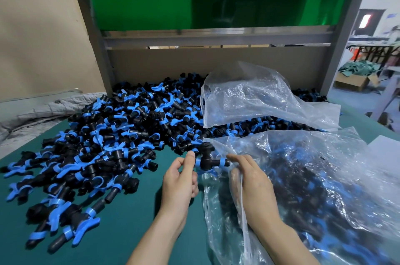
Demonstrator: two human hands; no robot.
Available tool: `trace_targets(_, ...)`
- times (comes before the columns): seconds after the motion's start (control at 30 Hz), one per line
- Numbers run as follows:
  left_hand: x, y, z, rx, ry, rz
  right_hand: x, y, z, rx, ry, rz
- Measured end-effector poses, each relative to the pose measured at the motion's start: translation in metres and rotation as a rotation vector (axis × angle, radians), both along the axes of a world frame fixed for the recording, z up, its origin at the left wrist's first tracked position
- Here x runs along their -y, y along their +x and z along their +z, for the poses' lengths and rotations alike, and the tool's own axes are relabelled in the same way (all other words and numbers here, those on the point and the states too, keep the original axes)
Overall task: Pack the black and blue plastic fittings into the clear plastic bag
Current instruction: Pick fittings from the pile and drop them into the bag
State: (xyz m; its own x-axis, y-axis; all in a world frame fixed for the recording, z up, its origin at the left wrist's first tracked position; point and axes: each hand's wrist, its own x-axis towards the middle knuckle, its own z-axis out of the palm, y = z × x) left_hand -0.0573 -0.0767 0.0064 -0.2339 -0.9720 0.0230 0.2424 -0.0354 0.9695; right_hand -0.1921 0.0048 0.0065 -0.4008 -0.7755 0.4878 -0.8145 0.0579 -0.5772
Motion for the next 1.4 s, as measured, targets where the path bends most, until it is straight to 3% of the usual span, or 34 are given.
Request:
trace_targets(0.27,0.001,-0.001,0.006,-0.167,0.172,0.044,-0.003,0.000,0.005,0.016,-0.056,0.039)
trace_targets(0.43,0.007,0.004,0.012,-0.666,0.477,-0.107,-0.002,0.000,0.006,0.025,-0.074,0.032)
trace_targets(0.57,0.012,0.007,0.008,-0.786,0.541,-0.105,-0.002,0.000,0.004,0.022,-0.074,0.025)
trace_targets(0.67,0.013,0.005,0.007,-0.643,0.466,-0.017,-0.001,0.000,0.004,0.020,-0.071,0.014)
trace_targets(0.83,0.005,-0.001,0.004,-0.022,-0.005,0.206,-0.002,0.000,0.004,0.014,-0.056,0.016)
trace_targets(0.9,0.001,0.000,0.004,0.100,-0.140,0.247,-0.002,0.001,0.005,0.022,-0.055,0.020)
trace_targets(1.1,-0.011,0.002,0.005,0.235,-0.366,0.244,-0.004,0.003,0.007,0.032,-0.071,0.029)
trace_targets(1.4,-0.016,0.002,0.007,0.221,-0.436,0.223,-0.005,0.004,0.010,0.041,-0.087,0.037)
